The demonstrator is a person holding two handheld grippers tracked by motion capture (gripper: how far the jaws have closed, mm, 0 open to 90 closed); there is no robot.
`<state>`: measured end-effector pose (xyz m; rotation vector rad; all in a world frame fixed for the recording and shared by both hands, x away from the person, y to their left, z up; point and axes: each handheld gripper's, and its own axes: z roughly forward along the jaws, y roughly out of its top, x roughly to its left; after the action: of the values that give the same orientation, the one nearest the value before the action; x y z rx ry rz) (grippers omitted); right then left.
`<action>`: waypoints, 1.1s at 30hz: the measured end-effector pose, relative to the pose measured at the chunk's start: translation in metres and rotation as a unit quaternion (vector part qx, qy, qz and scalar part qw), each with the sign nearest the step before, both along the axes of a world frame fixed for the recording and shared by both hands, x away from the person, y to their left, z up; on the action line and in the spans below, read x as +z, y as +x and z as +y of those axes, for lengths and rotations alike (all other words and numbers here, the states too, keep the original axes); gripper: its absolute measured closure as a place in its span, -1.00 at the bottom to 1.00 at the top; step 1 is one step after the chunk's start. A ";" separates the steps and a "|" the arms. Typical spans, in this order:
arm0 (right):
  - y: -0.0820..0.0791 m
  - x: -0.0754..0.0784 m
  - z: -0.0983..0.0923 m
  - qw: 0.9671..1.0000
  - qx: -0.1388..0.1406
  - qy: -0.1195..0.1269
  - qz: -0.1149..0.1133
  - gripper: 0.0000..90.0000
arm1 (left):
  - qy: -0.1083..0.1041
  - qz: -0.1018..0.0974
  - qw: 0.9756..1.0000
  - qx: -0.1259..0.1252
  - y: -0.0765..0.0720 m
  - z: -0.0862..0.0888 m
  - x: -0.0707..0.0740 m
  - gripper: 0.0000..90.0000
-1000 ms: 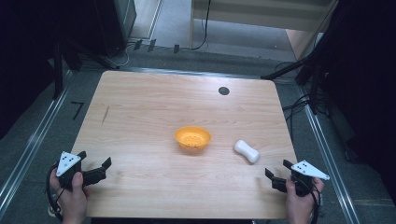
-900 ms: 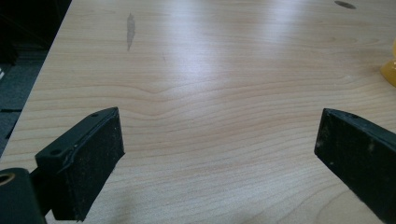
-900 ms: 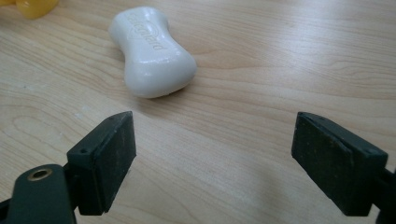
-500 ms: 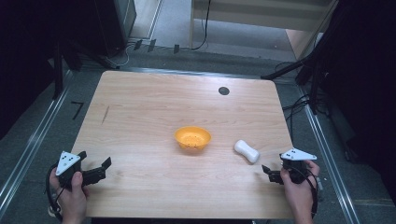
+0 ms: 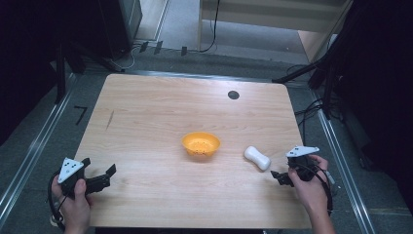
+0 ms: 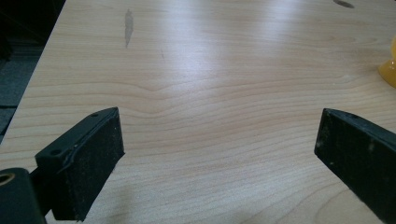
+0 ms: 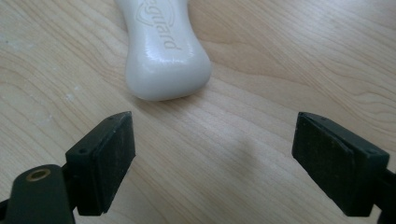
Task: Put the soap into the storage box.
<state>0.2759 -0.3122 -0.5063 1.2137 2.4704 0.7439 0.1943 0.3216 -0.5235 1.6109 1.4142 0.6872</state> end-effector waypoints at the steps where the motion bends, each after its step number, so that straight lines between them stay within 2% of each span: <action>1: 0.002 0.000 0.001 1.000 0.007 -0.006 0.004 -0.69 | 0.000 0.001 1.000 0.000 0.000 0.000 0.000 -0.96; 2: 0.002 0.000 0.001 1.000 0.007 -0.006 0.004 -0.69 | 0.000 0.001 1.000 0.000 0.000 0.000 0.000 -0.96; 5: 0.008 0.002 0.008 0.999 0.017 -0.027 0.025 -0.71 | 0.000 0.000 1.000 0.000 0.000 0.000 0.000 -0.96; 10: 0.015 0.005 0.013 0.998 0.026 -0.036 0.034 -0.71 | -0.001 0.000 1.000 0.000 0.000 0.000 0.000 -0.96; 13: 0.021 0.008 0.017 0.997 0.033 -0.053 0.046 -0.72 | -0.002 0.001 1.000 0.000 0.000 0.000 0.000 -0.96; 16: 0.024 0.009 0.019 0.997 0.036 -0.055 0.049 -0.72 | -0.002 0.001 1.000 0.000 0.000 0.000 0.000 -0.96; 17: 0.028 0.012 0.021 0.996 0.041 -0.066 0.052 -0.72 | -0.002 0.001 1.000 0.000 0.000 0.000 0.000 -0.96; 20: 0.030 0.014 0.024 0.994 0.045 -0.077 0.056 -0.73 | -0.003 0.001 1.000 0.000 0.000 0.000 0.000 -0.96; 22: 0.034 0.017 0.029 0.992 0.054 -0.095 0.060 -0.75 | -0.002 0.002 1.000 0.000 0.000 0.000 0.000 -0.96; 26: 0.037 0.019 0.033 0.991 0.061 -0.101 0.066 -0.77 | -0.003 0.002 1.000 0.000 0.000 0.000 0.000 -0.96; 33: 0.045 0.018 0.044 0.987 0.074 -0.103 0.100 -0.81 | -0.005 0.002 1.000 0.000 0.001 0.000 0.000 -0.96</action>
<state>0.3213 -0.2680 -0.4880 1.0843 2.7443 0.4053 0.1950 0.3218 -0.5236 1.6052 1.4193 0.6765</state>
